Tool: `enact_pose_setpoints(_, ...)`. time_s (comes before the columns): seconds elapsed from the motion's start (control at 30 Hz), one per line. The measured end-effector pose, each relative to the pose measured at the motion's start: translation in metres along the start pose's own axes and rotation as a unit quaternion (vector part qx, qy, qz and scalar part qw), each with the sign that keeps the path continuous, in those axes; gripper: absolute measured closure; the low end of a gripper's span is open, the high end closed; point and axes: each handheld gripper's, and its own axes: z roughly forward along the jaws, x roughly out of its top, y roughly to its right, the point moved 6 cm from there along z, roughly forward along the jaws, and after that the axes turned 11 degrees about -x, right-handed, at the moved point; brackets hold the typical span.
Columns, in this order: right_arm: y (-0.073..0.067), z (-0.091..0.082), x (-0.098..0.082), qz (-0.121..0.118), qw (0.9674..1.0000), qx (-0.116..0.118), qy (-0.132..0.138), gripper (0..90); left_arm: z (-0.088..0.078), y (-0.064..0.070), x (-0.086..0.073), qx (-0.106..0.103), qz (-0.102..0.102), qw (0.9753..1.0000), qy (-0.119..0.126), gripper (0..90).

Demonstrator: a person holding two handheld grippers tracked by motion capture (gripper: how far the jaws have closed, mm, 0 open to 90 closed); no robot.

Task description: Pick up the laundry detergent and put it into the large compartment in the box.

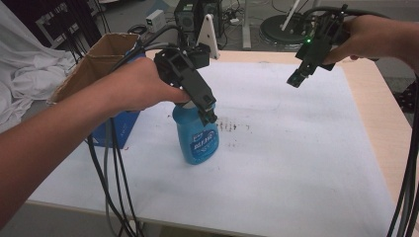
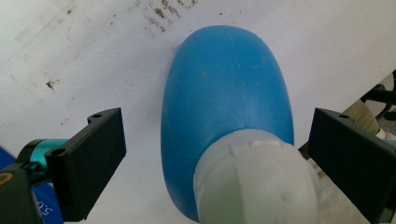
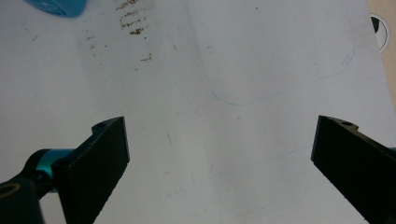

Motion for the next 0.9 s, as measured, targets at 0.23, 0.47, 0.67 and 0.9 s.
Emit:
enact_pose_setpoints(0.23,-0.0002,0.0011,0.0014,-0.003,1.0,0.001,0.001,3.3,0.0069,0.0001,0.0004,0.003,0.007,1.0,-0.003,4.7)
enact_pose_setpoints(0.47,-0.0009,0.0013,0.0019,-0.002,1.0,0.002,0.0,3.3,0.0084,0.001,0.0011,0.002,0.012,0.9999,-0.001,10.1)
enact_pose_setpoints(0.67,-0.0009,0.0021,0.003,-0.004,1.0,0.003,0.001,3.3,0.0105,-0.0001,0.0004,0.004,0.01,0.9999,-0.004,10.8)
enact_pose_setpoints(0.9,-0.0014,0.0037,0.0046,-0.004,1.0,0.004,0.0,3.3,0.011,-0.0018,-0.0004,-0.002,0.008,1.0,-0.001,14.8)
